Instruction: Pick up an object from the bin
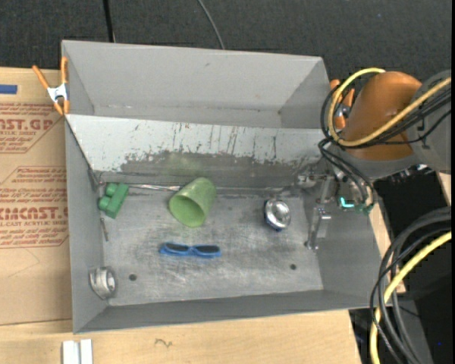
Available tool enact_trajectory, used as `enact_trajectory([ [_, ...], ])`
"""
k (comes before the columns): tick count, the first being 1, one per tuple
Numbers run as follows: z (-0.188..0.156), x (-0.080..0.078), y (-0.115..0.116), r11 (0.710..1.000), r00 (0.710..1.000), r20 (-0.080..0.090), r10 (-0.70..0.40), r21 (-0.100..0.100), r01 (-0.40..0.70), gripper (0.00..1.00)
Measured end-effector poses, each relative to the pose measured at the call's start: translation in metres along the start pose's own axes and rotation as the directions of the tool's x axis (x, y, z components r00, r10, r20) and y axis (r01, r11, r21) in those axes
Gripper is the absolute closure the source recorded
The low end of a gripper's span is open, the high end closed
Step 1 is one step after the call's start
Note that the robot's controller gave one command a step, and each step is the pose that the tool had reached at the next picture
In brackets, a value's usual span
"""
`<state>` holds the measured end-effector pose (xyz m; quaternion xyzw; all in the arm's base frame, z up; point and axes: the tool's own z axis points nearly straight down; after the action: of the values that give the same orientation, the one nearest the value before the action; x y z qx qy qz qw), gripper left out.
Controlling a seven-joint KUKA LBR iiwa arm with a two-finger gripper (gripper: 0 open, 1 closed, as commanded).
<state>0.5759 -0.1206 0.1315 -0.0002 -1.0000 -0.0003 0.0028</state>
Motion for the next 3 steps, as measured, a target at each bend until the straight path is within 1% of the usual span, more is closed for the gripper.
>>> enact_trajectory([
  [1, 0.0573, -0.0038, 0.0200, 0.989, 0.989, 0.006, 0.148, -0.002, -0.148, 0.00],
  [2, 0.0554, -0.0048, 0.0190, 0.989, 0.989, 0.009, 0.148, 0.000, -0.148, 1.00],
  [3, 0.0555, -0.0045, 0.0188, 0.989, 0.989, 0.008, 0.148, 0.000, -0.148, 0.00],
])
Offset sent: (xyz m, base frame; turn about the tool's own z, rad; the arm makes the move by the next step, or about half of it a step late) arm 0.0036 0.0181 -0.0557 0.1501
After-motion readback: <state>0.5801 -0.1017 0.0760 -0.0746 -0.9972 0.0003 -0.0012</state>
